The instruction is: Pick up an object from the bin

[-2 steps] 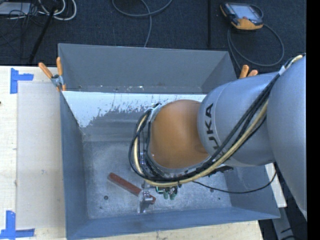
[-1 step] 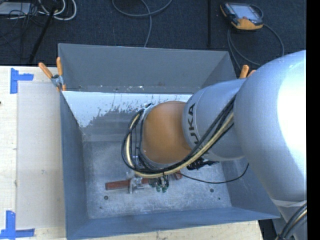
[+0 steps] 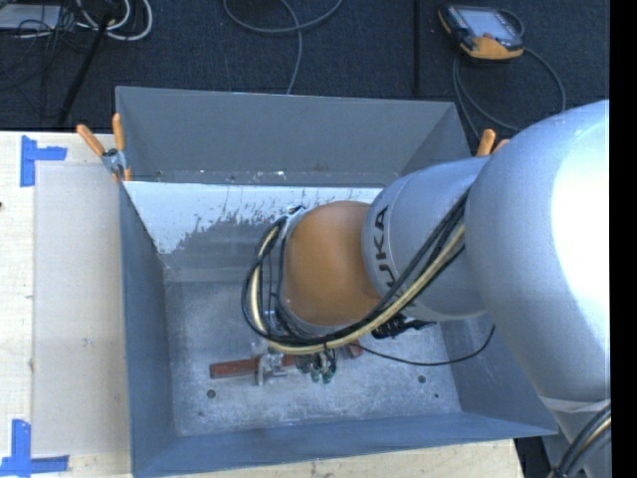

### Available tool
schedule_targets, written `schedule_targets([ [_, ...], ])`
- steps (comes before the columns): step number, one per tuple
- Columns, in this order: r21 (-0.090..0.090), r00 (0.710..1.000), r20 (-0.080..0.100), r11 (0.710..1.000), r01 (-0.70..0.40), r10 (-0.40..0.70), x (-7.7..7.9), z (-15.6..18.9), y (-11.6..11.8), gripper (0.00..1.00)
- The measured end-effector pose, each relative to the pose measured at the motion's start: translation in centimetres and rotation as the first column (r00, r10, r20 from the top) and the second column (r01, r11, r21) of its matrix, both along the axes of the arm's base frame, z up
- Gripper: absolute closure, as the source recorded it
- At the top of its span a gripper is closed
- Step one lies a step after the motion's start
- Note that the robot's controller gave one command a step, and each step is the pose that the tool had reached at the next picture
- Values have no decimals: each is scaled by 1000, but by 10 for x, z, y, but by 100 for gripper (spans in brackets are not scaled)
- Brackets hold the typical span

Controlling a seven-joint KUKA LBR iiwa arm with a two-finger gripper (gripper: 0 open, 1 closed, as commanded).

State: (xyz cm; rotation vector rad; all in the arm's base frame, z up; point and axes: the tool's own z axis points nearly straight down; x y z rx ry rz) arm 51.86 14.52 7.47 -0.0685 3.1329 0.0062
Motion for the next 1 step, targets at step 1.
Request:
schedule_targets([
  [1, -4, 1000, -7, 1000, -4, 4, 10, 129, -10, 100],
])
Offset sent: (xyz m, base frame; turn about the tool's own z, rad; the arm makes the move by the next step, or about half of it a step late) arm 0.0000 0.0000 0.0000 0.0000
